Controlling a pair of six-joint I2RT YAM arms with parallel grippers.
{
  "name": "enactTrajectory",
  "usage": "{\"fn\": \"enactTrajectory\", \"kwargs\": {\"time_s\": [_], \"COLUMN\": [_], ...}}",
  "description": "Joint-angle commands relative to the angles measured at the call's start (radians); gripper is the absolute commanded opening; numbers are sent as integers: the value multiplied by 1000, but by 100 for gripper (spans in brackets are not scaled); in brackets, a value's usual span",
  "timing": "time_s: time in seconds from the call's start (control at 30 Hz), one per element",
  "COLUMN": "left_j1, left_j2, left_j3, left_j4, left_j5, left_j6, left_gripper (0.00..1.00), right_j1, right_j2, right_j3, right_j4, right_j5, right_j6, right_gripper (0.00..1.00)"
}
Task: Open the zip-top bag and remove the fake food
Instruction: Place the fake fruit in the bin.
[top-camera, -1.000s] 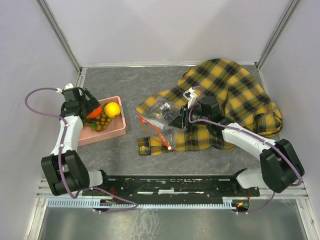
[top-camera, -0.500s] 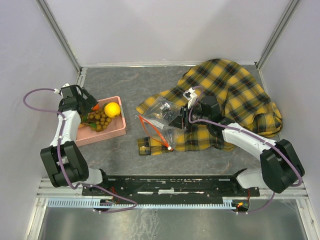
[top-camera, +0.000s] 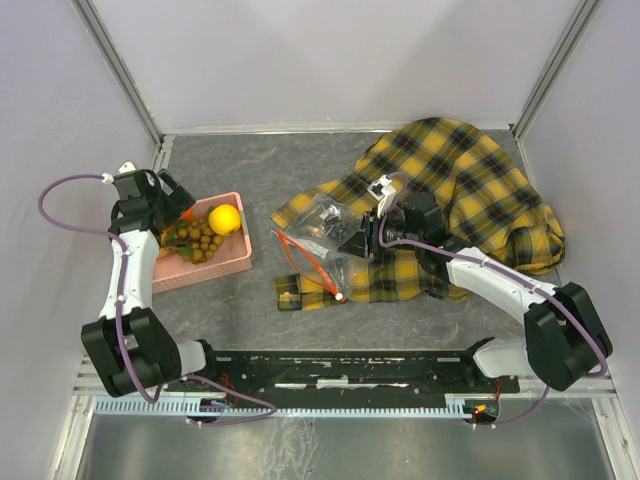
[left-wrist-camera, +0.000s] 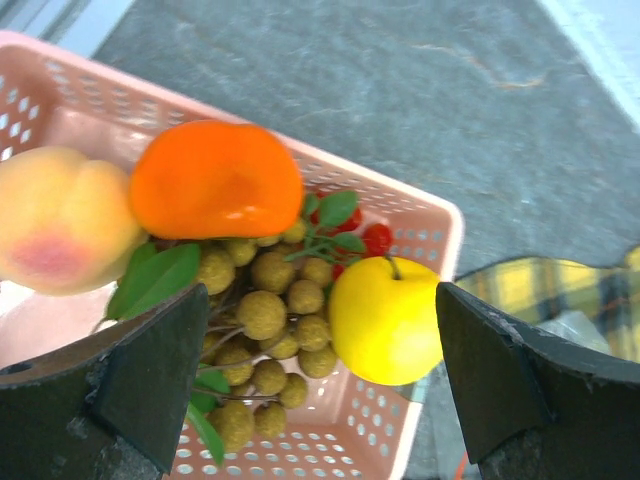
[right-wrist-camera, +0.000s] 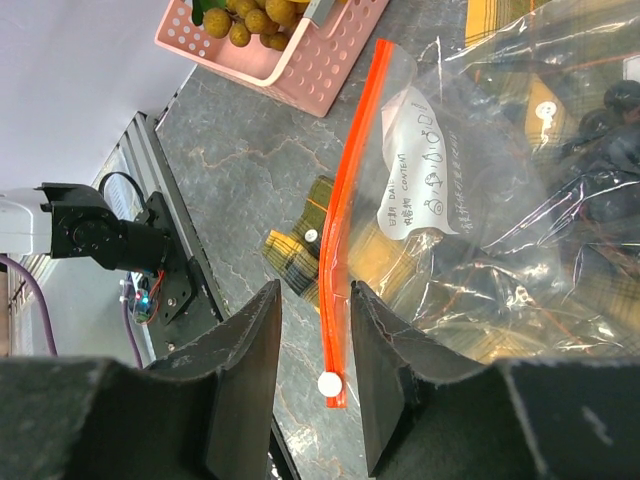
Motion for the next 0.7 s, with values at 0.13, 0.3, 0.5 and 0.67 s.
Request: {"fn": "enactTrajectory", "kwargs": {"time_s": [0.13, 0.3, 0.5, 0.67], "left_j1": [4, 4, -4, -104], "left_j2": [-120, -131, -168, -223], "left_j3": [-80, -120, -180, -235], "left_j4": [138, 164, 214, 224], "left_j5": [357, 563, 734, 742], "left_j6": [41, 26, -9, -6], "left_gripper": [99, 99, 99, 99], "right_j1": [-1, -3, -5, -16], "right_j2": [-38, -42, -46, -36], "right_j3": [5, 11, 27, 40], "right_j4": [-4, -26, -74, -90], "right_j5": [-1, 13, 50, 65], "right_j6": [-29, -47, -79, -84], "right_gripper": [42, 44, 46, 49]}}
